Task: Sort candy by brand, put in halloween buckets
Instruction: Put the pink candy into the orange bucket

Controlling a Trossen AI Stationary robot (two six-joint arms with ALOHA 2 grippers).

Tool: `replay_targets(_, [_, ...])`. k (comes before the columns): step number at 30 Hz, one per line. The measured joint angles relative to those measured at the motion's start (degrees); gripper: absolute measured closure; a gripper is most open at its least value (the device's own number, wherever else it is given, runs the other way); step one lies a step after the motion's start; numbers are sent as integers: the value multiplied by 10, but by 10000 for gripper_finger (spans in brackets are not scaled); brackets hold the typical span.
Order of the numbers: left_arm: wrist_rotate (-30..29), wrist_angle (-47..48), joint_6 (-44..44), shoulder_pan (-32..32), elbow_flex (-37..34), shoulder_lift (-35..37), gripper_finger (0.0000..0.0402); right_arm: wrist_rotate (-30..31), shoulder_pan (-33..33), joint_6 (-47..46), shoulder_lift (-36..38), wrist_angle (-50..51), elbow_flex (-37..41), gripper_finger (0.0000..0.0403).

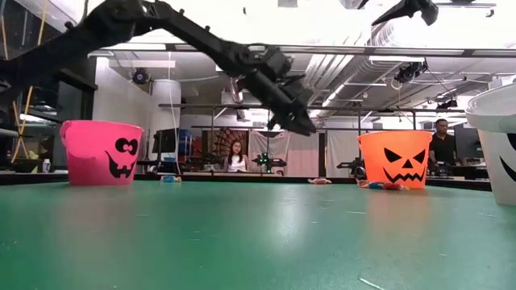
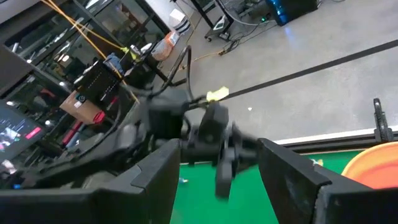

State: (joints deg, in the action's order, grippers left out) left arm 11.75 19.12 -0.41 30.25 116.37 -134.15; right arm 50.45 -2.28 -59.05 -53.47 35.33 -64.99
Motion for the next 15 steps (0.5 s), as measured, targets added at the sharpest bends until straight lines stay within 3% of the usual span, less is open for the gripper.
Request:
replay_targets(5, [59, 5, 27, 22, 2, -24, 200, -11, 0, 1, 0, 2, 0, 197])
replay_targets(7, [49, 12, 57, 24, 0, -33, 182, -13, 0, 1, 0, 2, 0, 197])
replay_targets(12, [23, 39, 71, 26, 1, -26, 168, -29, 0, 0, -1, 2, 0, 197])
replay_targets(15, [41, 76, 52, 34, 0, -2, 171, -51, -11, 2, -11, 9, 0, 197])
